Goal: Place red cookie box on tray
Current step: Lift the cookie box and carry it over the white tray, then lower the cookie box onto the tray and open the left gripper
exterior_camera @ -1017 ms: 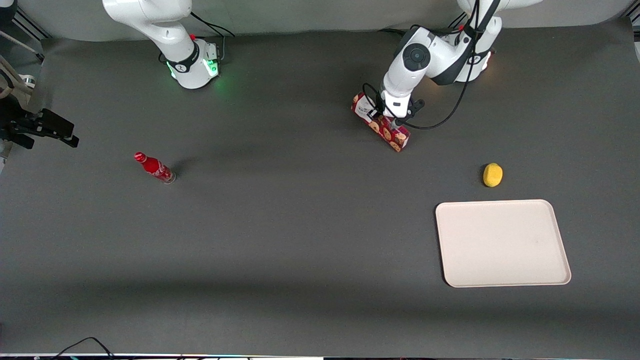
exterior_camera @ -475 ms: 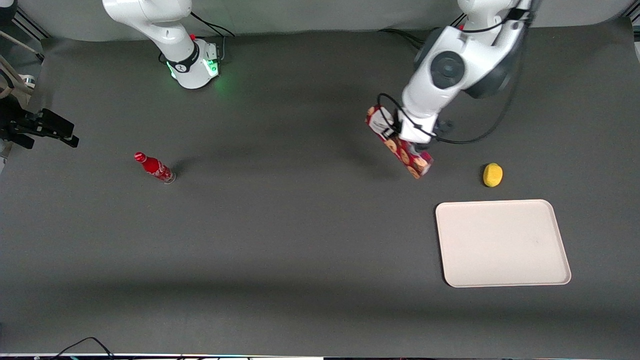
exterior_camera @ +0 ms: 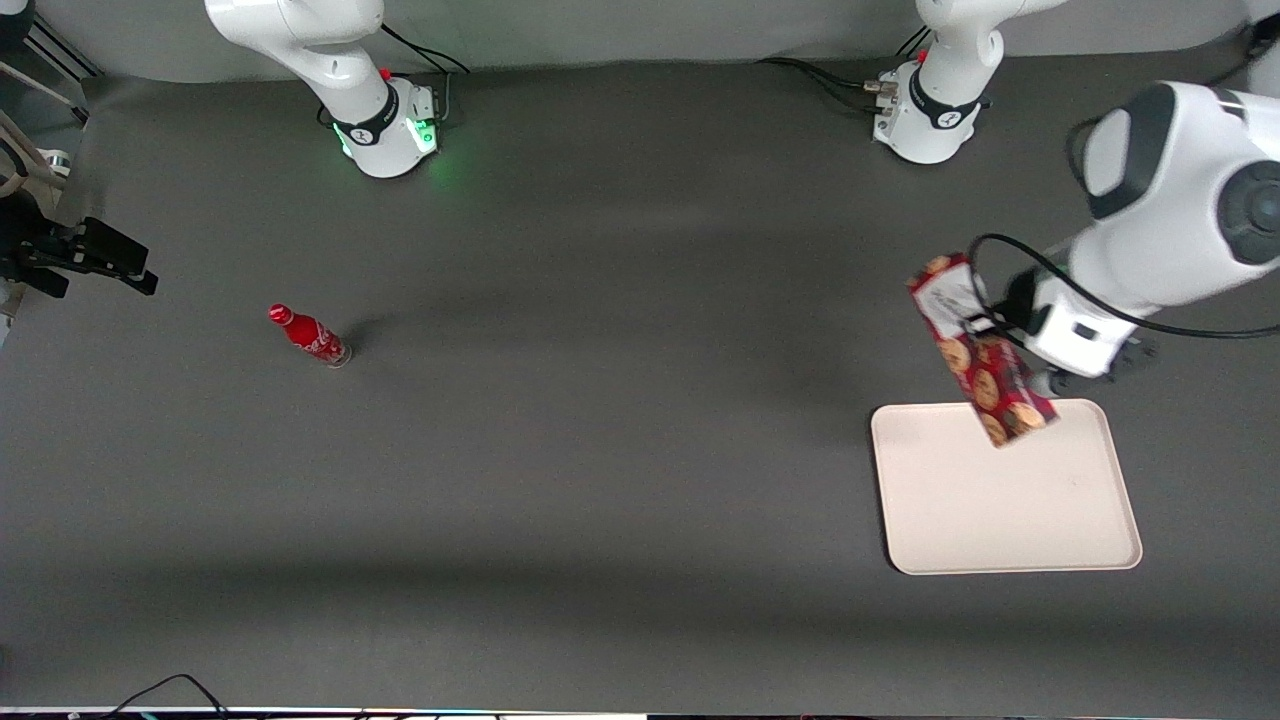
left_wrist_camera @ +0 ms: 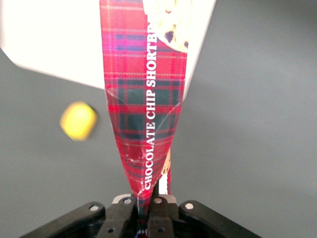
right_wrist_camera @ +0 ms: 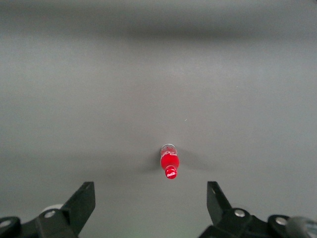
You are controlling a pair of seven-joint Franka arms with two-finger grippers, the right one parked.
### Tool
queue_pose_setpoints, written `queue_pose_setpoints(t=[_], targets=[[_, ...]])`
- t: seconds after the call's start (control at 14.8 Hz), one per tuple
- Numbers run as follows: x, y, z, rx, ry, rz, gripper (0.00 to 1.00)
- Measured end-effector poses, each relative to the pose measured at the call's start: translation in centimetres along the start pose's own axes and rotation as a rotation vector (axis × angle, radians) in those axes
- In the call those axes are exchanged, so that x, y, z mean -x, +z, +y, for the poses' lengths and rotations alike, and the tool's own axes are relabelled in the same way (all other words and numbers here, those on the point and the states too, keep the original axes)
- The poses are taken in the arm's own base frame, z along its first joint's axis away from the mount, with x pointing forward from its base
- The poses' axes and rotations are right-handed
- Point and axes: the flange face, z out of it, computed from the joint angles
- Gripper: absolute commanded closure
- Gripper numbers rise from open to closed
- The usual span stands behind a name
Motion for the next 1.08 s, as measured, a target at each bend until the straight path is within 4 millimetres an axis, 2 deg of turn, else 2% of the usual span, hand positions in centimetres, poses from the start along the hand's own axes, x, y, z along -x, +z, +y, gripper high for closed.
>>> queue_pose_setpoints(t=[0.34,0.47,0.61,0.75,0.95,1.08], targets=[[-8.3,1.2,-10.8,-0.111,0.284,0.090,1.00],[-11.3,2.9,-15.3,-0.121,0.349,0.132,1.00],[-13.9,6.0,-18.5,-0.131,0.379,0.161,1.00],[-16.1,10.2,-20.4,-0.135,0.372,0.181,1.00],[-17.7,16.7,-21.5,-0.108,0.344,0.134,1.00],[-18.2,18.9,-21.5,-0.073,0.301,0.110,1.00]])
